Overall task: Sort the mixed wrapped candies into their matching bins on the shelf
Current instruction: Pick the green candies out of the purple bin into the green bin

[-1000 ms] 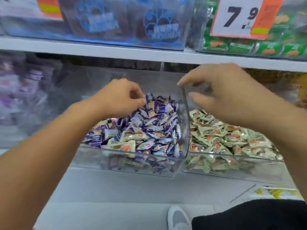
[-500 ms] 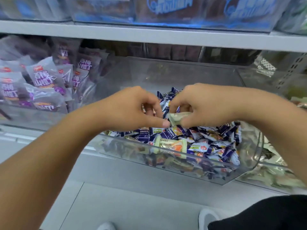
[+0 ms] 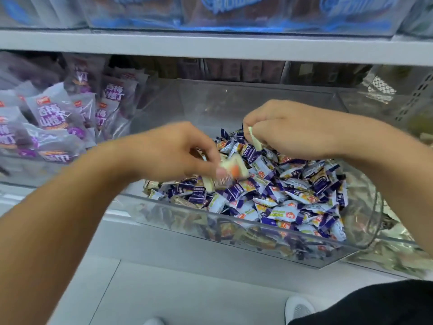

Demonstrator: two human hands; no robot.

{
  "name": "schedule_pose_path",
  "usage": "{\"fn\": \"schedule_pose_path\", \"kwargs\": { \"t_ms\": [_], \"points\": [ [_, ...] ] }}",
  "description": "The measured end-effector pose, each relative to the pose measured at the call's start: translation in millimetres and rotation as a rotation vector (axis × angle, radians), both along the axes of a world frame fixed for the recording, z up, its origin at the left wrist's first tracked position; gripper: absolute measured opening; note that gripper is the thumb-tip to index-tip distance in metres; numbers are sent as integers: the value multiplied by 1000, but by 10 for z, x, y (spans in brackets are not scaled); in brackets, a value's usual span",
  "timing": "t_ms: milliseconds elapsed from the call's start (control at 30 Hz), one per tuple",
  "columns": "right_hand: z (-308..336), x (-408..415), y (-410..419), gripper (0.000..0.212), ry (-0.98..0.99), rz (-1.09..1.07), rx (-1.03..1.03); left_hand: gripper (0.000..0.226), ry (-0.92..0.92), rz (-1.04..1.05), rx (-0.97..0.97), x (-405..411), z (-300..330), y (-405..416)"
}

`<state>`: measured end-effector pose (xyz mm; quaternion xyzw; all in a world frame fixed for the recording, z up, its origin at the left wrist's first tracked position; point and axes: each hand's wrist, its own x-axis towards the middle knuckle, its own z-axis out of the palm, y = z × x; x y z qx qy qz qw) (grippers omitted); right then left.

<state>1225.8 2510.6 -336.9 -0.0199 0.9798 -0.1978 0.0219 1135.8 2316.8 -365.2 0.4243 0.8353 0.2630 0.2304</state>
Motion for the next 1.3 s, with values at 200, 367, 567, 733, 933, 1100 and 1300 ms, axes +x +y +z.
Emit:
{"fn": "schedule_pose_path", "kwargs": {
  "t_ms": [200,367,567,733,933,1100,1300],
  "points": [
    [-183,-189,-265,56,142,44,24,16,-80,504,242,-252,20,-267],
    [-232,-233,-523,34,-73,203,136,16,271,537,27,-243,7,-215],
    [-174,-202,-585,32,-216,254,258,18,296,394,-528,-151,-79,-187],
    [-32,-114,-431,18,-327,184,280,26,245,334,-531,-172,-167,-146],
    [-18,-169,-296,25,-249,62,243,30,171,271,-540,-272,-207,-137],
    [-165,-378,-472,28,-10,24,283,28,-9,354,-451,-369,-202,-65],
    [-395,-482,-577,22,-72,33,483,34,-50,313,-427,-373,-166,-122]
  ]
}}
